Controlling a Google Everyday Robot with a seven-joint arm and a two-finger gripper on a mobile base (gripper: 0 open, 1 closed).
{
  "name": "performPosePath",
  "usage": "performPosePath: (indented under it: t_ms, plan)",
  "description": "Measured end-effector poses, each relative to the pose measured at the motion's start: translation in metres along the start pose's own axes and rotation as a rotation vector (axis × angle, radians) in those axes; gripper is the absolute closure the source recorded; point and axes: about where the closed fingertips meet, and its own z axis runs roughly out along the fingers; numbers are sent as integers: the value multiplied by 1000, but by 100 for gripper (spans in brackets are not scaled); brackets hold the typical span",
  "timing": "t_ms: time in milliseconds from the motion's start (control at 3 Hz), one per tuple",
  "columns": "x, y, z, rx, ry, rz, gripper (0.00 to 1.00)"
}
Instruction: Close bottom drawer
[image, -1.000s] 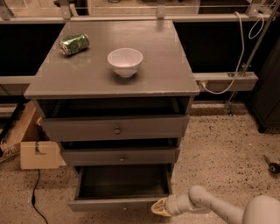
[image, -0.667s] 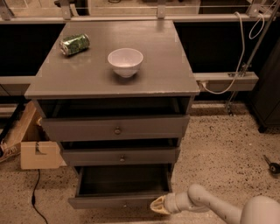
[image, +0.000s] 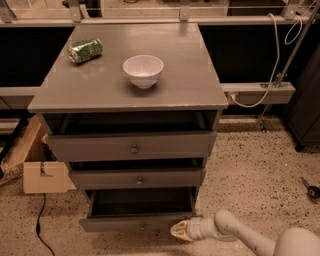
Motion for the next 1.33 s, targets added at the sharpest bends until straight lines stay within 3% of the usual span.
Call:
performPosePath:
  t_ms: [333, 667, 1333]
  plan:
    - [-7, -26, 7, 92, -32, 20, 100]
    - [-9, -34, 8, 119, -42, 30, 100]
    - [-22, -77, 17, 230, -93, 59, 100]
